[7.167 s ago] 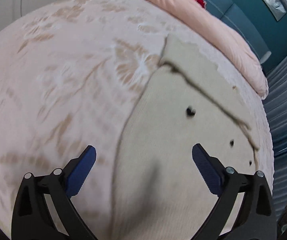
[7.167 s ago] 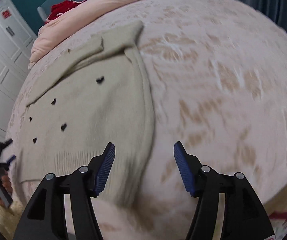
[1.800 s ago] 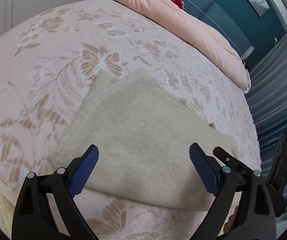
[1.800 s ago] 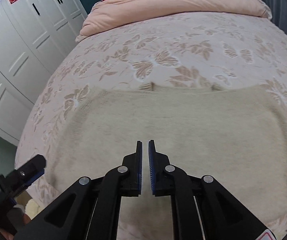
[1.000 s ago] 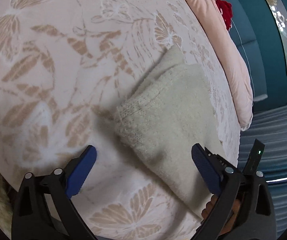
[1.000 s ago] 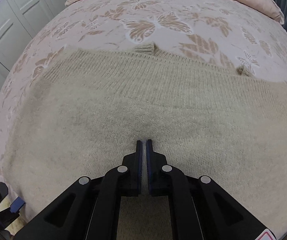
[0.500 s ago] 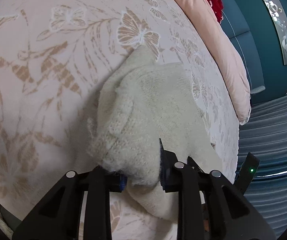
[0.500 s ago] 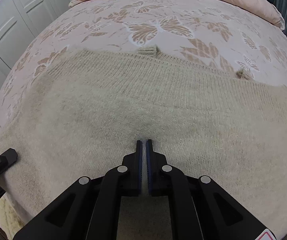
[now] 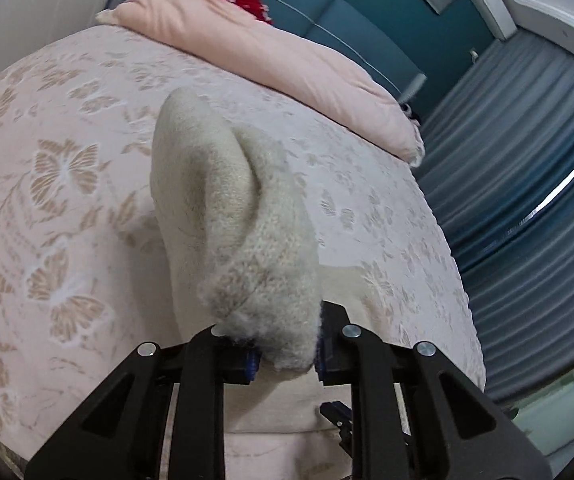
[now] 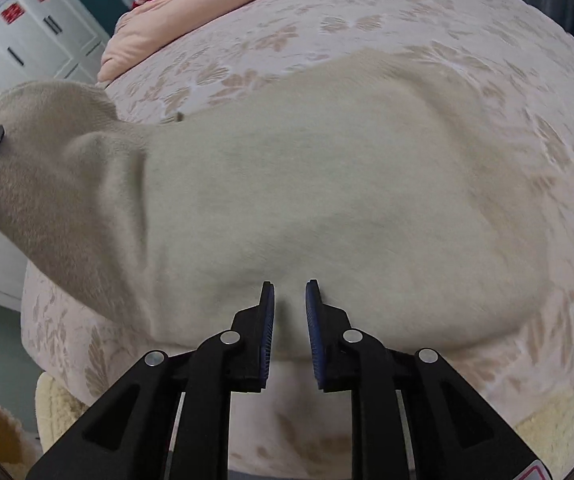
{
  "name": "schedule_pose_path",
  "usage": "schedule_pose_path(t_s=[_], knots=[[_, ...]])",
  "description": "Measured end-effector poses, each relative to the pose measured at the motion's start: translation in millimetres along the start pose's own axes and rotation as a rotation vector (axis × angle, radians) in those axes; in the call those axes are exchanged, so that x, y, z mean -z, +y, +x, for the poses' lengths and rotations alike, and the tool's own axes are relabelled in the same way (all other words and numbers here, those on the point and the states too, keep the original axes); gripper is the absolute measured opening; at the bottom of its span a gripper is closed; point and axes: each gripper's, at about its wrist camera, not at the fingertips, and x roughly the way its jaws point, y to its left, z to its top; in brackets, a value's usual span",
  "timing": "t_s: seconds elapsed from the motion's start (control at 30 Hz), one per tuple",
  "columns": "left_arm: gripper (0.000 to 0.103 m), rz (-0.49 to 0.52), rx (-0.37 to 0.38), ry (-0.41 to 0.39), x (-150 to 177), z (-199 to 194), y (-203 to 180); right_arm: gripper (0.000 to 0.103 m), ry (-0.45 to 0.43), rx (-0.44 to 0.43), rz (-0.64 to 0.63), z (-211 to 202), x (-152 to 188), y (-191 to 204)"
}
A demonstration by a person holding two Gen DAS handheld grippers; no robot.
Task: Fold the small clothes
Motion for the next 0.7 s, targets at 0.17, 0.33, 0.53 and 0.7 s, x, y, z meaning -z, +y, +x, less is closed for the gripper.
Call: schedule_pose_path(t_s=[0.17,0.33,0.53,0.7], knots=[[0.018,0.138,0.037,0.12,37.7,52.5,-61.1,0.02,-0.053,0.045,0.064,-35.2,17.3,-50.9],[0.025,0.233,-0.015,0.324,102.5,112.7,-76.1,0.021,-0.088,-0.007,0.147,-50.3,15.5,-78.6],[0.082,0.27,-0.063,0.221,125.6,62.6,-53.3,0.062,-0.13,-0.141,0.166,-79.7,7.1,-74.7],[0.09,0.35,-0.266,0.179,131.5,40.6,-20.6,0.075,-0.094,-0.324,0.224,-75.5,-14.3,-52.5]])
